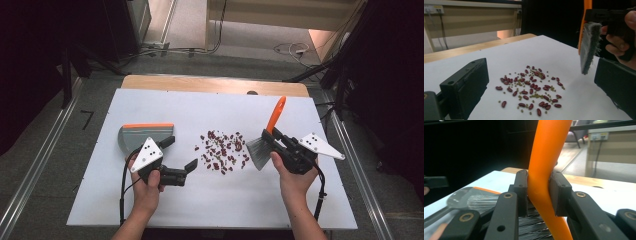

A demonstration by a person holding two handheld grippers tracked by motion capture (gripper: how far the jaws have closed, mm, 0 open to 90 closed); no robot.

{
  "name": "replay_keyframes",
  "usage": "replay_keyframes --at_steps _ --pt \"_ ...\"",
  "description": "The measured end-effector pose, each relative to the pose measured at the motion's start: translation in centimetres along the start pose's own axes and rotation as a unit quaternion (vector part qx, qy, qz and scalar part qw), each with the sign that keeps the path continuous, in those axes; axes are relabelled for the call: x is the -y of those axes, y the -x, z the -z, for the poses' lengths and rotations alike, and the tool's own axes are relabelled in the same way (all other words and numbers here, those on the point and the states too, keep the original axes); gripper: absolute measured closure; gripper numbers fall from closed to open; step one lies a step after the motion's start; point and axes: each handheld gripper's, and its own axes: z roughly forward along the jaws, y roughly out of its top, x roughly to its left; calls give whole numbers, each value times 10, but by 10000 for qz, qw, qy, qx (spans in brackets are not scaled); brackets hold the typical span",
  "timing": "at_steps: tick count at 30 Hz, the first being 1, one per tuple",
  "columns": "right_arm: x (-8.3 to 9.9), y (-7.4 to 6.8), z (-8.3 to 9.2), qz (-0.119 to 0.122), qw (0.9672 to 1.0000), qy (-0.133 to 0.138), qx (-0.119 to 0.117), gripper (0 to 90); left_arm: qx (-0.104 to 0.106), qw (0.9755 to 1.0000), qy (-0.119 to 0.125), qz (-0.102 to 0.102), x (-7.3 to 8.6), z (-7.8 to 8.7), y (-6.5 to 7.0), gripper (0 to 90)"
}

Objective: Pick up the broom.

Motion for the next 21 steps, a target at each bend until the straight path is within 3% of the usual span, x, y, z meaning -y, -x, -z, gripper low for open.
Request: replay_keyframes --at_steps 7,14,21 --pt "2 -21 -8 60 9997 -15 -231 686 526 9982 -290 95 2 -18 22 22" --pt "3 -44 -14 118 9991 10 -406 686 748 9961 -415 195 3 -28 37 63" --pt "5 -65 -19 198 9978 38 -639 686 726 9950 -604 311 5 -38 51 141"
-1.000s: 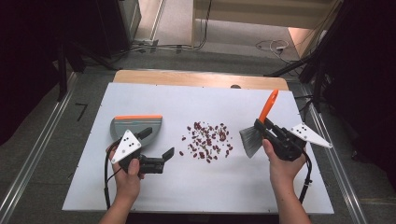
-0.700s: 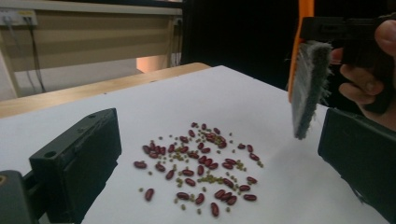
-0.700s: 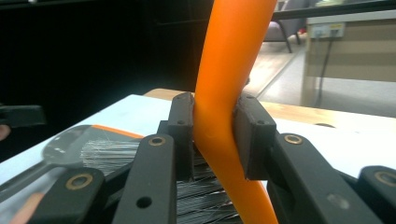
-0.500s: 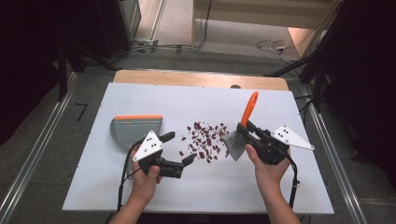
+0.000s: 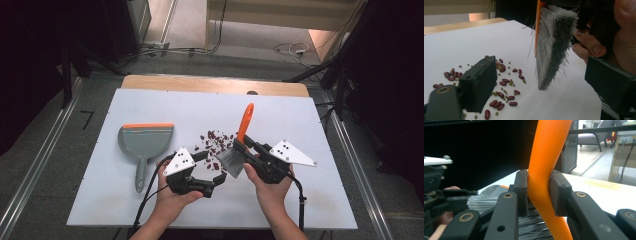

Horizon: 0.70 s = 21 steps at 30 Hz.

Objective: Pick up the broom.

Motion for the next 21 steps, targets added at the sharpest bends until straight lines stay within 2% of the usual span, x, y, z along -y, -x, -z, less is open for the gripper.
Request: replay_keyframes --at_steps 2,6,10,14,15,19,20,21 --pt "0 -5 -2 -5 10000 -10 -64 685 -48 10000 -58 1 1 -3 3 174" --pt "2 -15 -6 26 9999 -15 -156 685 -16 9998 -185 -17 3 -9 7 324" --pt "5 -22 -10 39 9997 -72 -232 685 -91 9994 -343 -55 5 -14 10 492" --pt "6 -25 -12 54 9996 -91 -272 685 -128 9992 -380 58 5 -13 6 752" --pt "6 -26 -12 35 9995 -101 -292 685 -96 9992 -381 91 5 -12 5 788" --pt "6 -23 -14 -26 9989 -170 -442 675 -87 9990 -441 -53 5 -9 3 844" --pt "5 -21 -15 -39 9984 -198 -529 657 -71 9990 -431 -77 5 -8 2 849" --pt "4 -18 -15 -54 9971 -203 -725 592 -48 9990 -441 -103 4 -6 1 851"
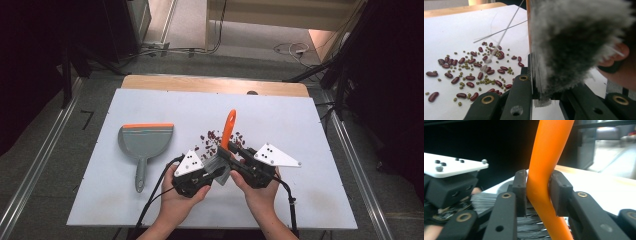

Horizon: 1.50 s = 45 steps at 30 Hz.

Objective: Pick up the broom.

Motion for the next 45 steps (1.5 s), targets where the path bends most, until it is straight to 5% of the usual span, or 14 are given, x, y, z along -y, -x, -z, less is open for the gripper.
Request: replay_keyframes --at_steps 2,6,11,18,24,35,38,41,45 --pt "-5 6 1 45 9992 -72 -396 513 38 10000 19 -76 -1 4 -3 853" --pt "-11 20 8 157 9967 -237 -759 467 148 9997 109 -132 -3 10 -8 855" --pt "-11 39 9 -171 9894 -377 -1390 481 919 9954 205 -181 -5 19 -20 855" --pt "-5 45 2 -301 9666 -733 -2437 508 1542 9875 243 -215 -6 23 -25 855" --pt "2 44 -5 -392 9534 -936 -2842 578 1816 9828 197 -283 -6 20 -21 855" --pt "2 45 -4 -428 9462 -1096 -3015 675 2178 9757 141 -193 -6 19 -24 855" --pt "1 43 -1 -287 9476 -1143 -2969 681 2224 9748 135 -145 -6 18 -26 842" --pt "-1 42 0 -283 9517 -1113 -2847 685 2128 9768 227 -92 -6 20 -27 782" --pt "-3 42 3 -259 9610 -1075 -2533 686 1548 9875 311 5 -7 28 -31 571"
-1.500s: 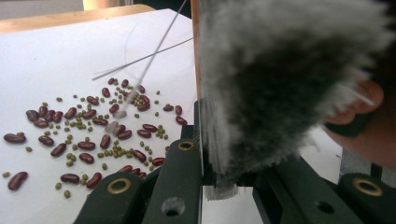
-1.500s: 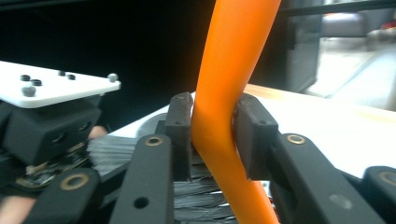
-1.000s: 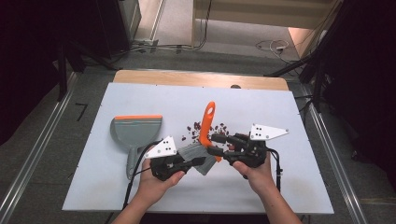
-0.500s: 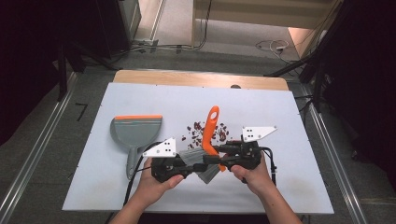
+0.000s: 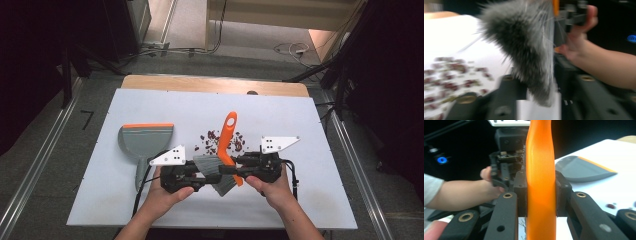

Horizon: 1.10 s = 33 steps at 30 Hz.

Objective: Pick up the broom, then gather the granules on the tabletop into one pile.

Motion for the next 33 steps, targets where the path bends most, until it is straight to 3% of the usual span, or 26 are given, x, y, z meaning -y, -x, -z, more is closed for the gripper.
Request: replay_keyframes --at_steps 4,8,12,14,18,19,20,21,23,24,25,26,29,30,33 --pt "-1 4 9 -149 9988 115 454 686 -506 9987 54 -61 -1 12 -2 379" --pt "-1 8 16 -243 9949 61 975 687 -1076 9940 -54 -197 0 19 -4 158" --pt "-1 12 21 -325 9880 -41 1512 687 -1290 9916 61 -88 3 28 -8 53" --pt "-1 14 24 -355 9837 -85 1760 687 -1353 9907 60 -134 3 33 -10 16" --pt "0 18 28 -371 9756 -211 2153 687 -1467 9891 94 -132 6 43 -13 0" --pt "0 18 28 -371 9756 -211 2153 687 -1467 9891 94 -132 6 43 -13 0" --pt "0 20 31 -345 9709 -267 2354 687 -1553 9877 108 -150 7 47 -15 0" --pt "0 20 31 -345 9709 -267 2354 687 -1553 9877 108 -150 7 47 -15 0" --pt "-1 22 35 -356 9636 -342 2628 687 -1664 9858 129 -160 9 52 -16 0" --pt "-1 23 36 -341 9617 -364 2695 687 -1764 9841 140 -165 10 57 -17 0" --pt "-1 23 36 -341 9617 -364 2695 687 -1764 9841 140 -165 10 57 -17 0" --pt "-2 25 38 -340 9548 -464 2915 687 -1881 9819 155 -169 12 62 -18 0" --pt "-3 30 40 -344 9474 -586 3127 687 -2003 9795 162 -166 13 67 -20 0" --pt "-4 32 40 -345 9447 -643 3198 687 -2114 9771 154 -185 14 72 -21 0" --pt "-6 40 44 -405 9370 -729 3393 687 -2196 9752 186 -185 15 77 -23 0"
